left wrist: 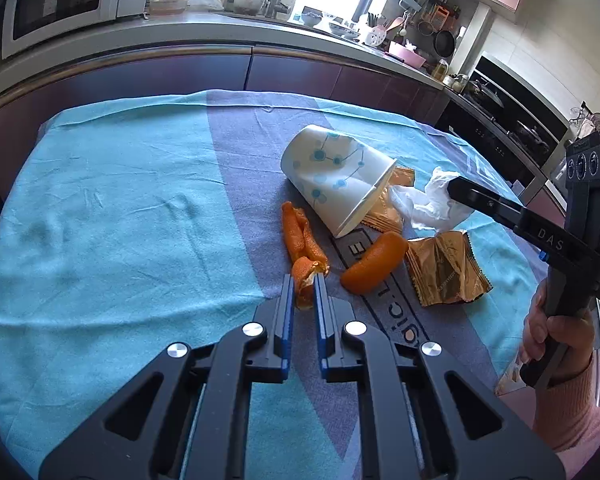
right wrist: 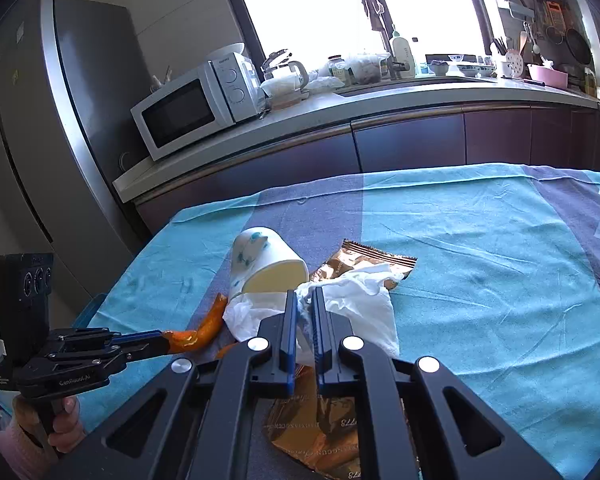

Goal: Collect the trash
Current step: 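Close the left tool on the orange peel while the right tool grasps a white tissue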

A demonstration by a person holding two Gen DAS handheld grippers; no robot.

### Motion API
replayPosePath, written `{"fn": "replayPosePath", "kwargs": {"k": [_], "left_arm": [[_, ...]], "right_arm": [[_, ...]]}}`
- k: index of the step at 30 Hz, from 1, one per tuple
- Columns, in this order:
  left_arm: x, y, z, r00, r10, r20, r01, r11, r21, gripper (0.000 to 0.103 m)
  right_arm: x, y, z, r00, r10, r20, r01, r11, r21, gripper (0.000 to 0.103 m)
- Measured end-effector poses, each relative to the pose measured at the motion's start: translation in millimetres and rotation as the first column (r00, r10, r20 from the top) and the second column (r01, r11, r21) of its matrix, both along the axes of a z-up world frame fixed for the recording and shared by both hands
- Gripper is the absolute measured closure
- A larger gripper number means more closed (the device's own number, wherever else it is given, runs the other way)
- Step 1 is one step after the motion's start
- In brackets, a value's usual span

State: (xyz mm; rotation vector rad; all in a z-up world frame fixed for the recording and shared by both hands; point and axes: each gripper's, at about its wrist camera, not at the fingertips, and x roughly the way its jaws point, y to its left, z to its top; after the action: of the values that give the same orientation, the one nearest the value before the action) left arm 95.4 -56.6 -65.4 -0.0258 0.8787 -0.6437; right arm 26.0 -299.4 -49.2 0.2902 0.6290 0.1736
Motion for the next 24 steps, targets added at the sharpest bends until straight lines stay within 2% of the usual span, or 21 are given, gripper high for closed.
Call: {"fn": "replayPosePath", "kwargs": {"k": [10,19,21,24], "left_arm": [[-21.6,29.3,7.8,0.999,0.021,0.036,-0.022,1.000,0.014,0.093],[-25.6,50.8,-9.8,0.998,0.055,0.012,-0.055,0.997,0.052,0.092],[-23.3,51.0,-14.2,0.998,0.063,0.006,-0.063,0.996,0.059,0.077],[-18.1,50.3,-19.9,0.998,0.070,0.000,-0.070,0.996,0.062,0.074]], "right_arm": [[-15.6,9.4,26.5,0.996,0.041,0.077,-0.042,0.999,0.008,0.097],[-13.4,37.8,30.6,0.986,0.137,0.090,-0.140,0.990,0.033,0.097],[-10.9,44.5,28.4,0.985,0.154,0.083,-0.158,0.987,0.034,0.097],[-7.0,52.5,24.4,0.982,0.174,0.073,-0.177,0.983,0.043,0.097]]}}
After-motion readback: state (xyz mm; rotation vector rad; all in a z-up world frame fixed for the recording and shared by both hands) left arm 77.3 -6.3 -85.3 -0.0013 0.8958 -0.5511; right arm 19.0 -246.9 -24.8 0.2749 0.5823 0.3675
